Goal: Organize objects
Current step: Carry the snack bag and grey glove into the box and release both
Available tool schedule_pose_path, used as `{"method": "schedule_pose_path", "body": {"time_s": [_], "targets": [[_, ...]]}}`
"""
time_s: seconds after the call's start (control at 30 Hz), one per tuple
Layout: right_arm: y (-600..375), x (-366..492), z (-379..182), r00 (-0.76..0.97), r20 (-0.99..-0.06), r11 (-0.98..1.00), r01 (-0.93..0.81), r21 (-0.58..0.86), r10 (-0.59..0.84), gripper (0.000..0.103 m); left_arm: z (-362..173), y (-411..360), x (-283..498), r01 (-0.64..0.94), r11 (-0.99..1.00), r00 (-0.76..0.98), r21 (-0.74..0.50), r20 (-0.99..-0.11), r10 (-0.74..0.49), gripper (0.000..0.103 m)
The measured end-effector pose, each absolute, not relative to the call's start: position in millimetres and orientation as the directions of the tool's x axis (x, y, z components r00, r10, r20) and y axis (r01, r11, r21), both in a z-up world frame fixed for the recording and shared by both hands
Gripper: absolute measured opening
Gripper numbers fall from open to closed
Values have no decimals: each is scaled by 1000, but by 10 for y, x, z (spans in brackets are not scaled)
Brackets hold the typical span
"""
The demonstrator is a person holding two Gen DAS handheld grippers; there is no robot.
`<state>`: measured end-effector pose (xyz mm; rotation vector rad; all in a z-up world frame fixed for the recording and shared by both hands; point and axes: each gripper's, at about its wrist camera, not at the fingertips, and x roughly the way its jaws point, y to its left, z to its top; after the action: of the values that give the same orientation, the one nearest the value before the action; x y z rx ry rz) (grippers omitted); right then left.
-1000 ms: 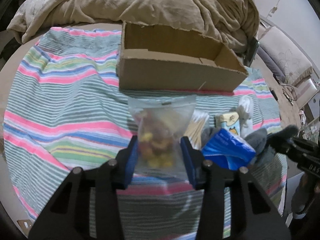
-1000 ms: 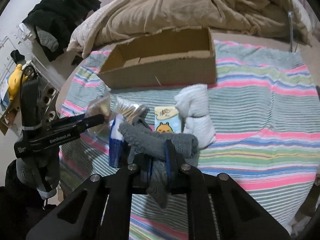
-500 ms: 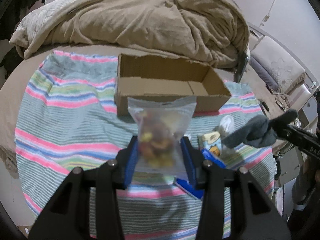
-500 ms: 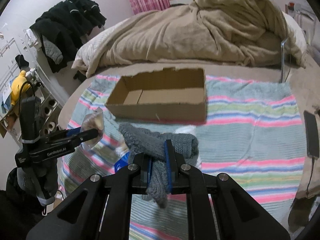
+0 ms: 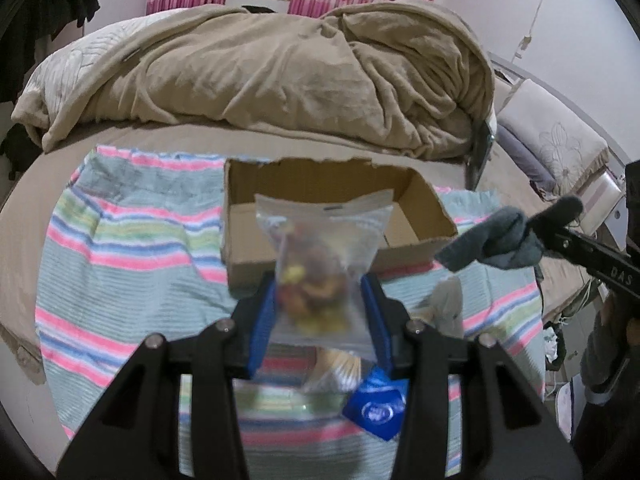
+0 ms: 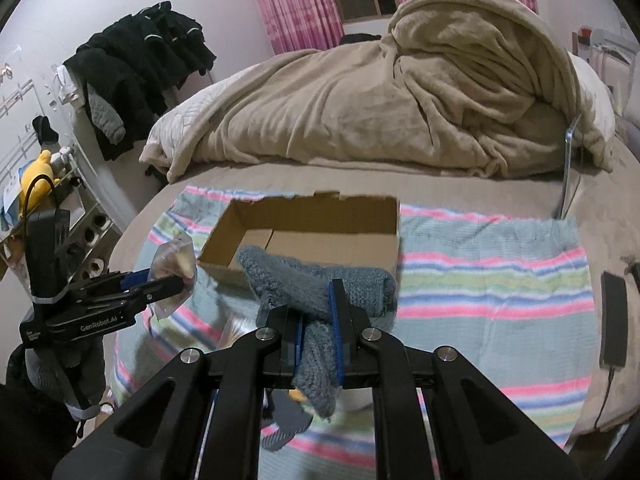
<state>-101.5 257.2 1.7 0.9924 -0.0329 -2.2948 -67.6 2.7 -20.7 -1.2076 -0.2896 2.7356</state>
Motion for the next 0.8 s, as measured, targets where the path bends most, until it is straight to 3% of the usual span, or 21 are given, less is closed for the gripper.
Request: {"method": "schedule_pose_path", "body": {"time_s": [0.8], "targets": [[2147,-1895,-193,-543,-647,-805,561,194,-535,13,-398,109,-1589,-42,-971,-662,-236,-721,204,44]]}}
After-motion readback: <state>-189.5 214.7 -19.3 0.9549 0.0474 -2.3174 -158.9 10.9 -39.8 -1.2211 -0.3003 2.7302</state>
